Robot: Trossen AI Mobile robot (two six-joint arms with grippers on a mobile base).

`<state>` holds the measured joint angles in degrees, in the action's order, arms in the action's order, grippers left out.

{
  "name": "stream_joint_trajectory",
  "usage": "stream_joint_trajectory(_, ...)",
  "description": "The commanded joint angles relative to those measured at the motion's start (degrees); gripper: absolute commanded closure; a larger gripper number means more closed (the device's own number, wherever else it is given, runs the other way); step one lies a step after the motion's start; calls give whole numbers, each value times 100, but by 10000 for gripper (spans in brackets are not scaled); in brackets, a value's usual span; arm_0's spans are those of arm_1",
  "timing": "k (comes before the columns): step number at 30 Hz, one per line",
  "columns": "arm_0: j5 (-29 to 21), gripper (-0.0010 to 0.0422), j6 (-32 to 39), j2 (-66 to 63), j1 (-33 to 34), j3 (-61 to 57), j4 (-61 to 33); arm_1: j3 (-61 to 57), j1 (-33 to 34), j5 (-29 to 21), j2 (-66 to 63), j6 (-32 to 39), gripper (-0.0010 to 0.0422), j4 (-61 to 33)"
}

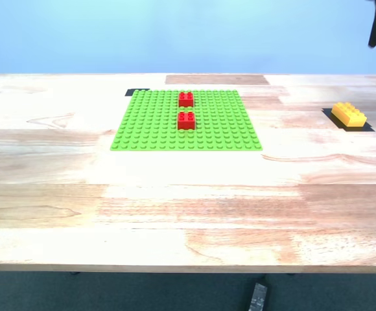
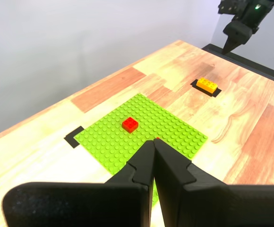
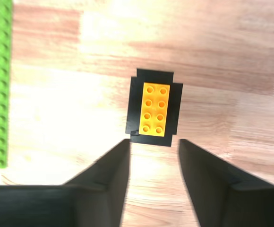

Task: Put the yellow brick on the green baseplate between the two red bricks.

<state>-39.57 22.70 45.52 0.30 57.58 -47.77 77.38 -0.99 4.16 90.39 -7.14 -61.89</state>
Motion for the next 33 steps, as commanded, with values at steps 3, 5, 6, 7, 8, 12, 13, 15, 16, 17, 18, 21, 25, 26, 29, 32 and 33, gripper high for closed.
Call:
stream_joint_trajectory(3,-289,413,2,-31,0,-103,37,-35,11,-7,315,-44,162,221)
stream_joint_trajectory(5,-345,412,2,-33,4,-111,28,-35,9,-7,463,-37,139,295)
stream_joint_trajectory(6,-330,413,2,-44,9,-116,31,-37,-2,-4,535,-35,134,323)
stream_joint_trajectory(7,-310,413,2,-52,11,-116,28,-39,-9,-4,614,-13,133,361)
stream_joint_trajectory(8,-284,412,2,-61,11,-116,37,-42,-4,-7,695,-7,134,391)
stream_joint_trajectory(12,-286,412,13,-57,22,-116,33,-42,9,-50,992,2,139,426)
stream_joint_trajectory(13,-286,413,15,-59,28,-116,33,-42,20,-59,1054,2,141,426)
stream_joint_trajectory(15,-289,412,15,-59,37,-116,31,-79,42,-63,1134,-2,143,439)
stream_joint_trajectory(16,-286,413,13,-61,37,-116,31,-144,28,-79,1147,2,144,481)
stream_joint_trajectory(17,-284,413,15,-66,37,-116,26,-243,26,-136,1132,9,144,562)
stream_joint_trajectory(18,-289,412,15,-72,37,-116,26,-376,35,-157,1099,4,144,695)
stream_joint_trajectory(21,-286,412,20,-72,37,-116,28,-710,44,-151,1025,42,144,1095)
stream_joint_trajectory(25,-286,412,20,-87,39,-116,15,-986,68,-85,1005,4,144,1357)
stream_joint_trajectory(26,-286,413,22,-94,39,-116,17,-1043,68,-85,1008,9,144,1419)
stream_joint_trajectory(29,-284,413,20,-109,50,-116,15,-1176,70,-87,1045,28,144,1580)
stream_joint_trajectory(32,-286,413,20,-136,63,-116,15,-1298,66,-7,1054,-15,144,1797)
stream_joint_trajectory(33,-286,413,20,-144,63,-116,15,-1346,55,61,1054,59,144,1904)
